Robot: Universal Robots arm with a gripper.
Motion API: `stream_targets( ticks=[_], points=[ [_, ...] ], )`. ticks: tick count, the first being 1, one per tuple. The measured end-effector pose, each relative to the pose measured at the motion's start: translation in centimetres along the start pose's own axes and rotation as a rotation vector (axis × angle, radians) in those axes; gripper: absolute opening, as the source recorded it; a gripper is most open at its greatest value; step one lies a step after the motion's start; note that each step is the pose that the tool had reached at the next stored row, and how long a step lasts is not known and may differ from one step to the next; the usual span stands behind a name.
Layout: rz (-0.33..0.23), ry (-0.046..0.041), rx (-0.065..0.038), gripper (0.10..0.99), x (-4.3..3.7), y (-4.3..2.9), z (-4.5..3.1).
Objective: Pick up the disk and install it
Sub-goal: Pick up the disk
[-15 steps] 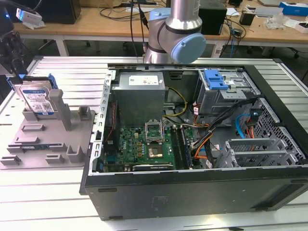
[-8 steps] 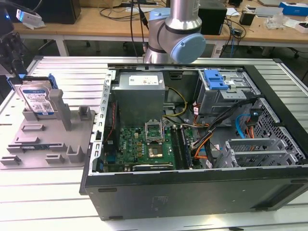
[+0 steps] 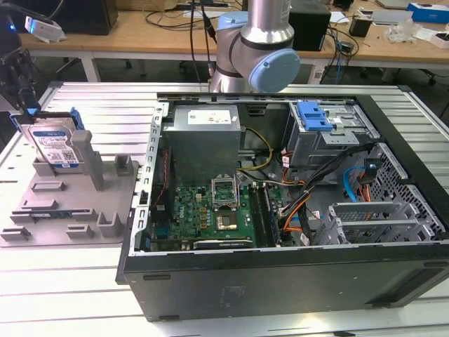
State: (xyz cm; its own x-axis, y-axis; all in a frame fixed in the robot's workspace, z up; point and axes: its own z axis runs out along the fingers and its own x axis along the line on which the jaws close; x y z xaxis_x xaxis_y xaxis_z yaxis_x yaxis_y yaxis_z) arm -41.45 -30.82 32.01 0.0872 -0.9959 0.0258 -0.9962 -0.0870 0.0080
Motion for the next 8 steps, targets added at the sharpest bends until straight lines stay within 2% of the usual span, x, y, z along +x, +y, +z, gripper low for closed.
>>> stream_targets(
  ticks=[8],
  points=[
    [0.009,-0.0001,-0.001,0.482,-0.01,-0.01,0.38]
  ],
)
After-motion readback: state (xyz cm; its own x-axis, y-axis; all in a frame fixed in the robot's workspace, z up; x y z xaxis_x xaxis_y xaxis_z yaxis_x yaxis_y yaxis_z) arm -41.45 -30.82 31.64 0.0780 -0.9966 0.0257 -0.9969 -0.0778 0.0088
